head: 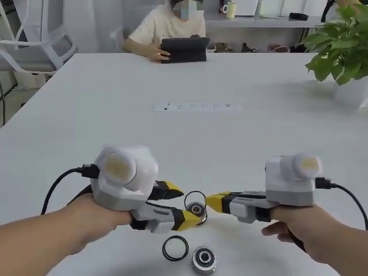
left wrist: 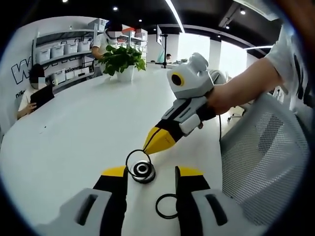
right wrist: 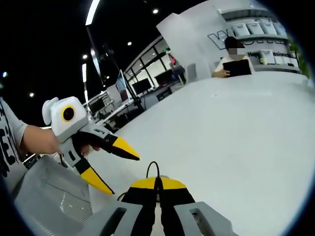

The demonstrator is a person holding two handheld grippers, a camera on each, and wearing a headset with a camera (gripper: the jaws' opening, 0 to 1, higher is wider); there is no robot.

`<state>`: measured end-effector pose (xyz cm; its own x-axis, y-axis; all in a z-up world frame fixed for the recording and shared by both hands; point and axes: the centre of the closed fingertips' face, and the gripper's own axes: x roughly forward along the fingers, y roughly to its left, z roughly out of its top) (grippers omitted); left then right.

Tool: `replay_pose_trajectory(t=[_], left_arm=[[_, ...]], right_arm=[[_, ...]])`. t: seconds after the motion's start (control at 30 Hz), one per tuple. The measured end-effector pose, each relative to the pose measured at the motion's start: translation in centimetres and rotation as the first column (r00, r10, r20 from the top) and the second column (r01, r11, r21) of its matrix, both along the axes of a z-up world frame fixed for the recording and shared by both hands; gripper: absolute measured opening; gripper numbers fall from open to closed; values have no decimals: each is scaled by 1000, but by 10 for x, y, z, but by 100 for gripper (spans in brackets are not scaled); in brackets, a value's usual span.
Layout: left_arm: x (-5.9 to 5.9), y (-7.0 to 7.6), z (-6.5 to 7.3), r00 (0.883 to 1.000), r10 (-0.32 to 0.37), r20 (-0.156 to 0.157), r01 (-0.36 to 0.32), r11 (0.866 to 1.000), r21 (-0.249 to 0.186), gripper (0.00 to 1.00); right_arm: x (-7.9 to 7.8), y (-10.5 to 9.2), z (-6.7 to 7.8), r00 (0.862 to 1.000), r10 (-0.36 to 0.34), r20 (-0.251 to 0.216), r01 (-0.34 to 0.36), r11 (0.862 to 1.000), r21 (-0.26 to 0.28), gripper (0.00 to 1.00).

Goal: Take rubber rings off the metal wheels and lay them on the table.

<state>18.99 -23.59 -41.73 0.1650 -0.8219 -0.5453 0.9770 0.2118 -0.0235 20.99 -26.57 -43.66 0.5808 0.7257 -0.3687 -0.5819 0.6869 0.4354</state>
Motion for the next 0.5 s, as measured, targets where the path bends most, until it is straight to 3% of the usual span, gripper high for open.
replay_pose_trajectory(t=[0.27, 0.5], left_arm=[[-5, 11, 19, 1000, 21, -9, -21, 998, -52, 44], [-12, 26, 29, 1000, 24, 0, -24, 998, -65, 50]], right_arm=[[-3, 8, 10, 1000, 16, 16, -17, 1000, 24, 0], [-7, 15, 16, 999, 39, 20, -40, 998, 41, 0]])
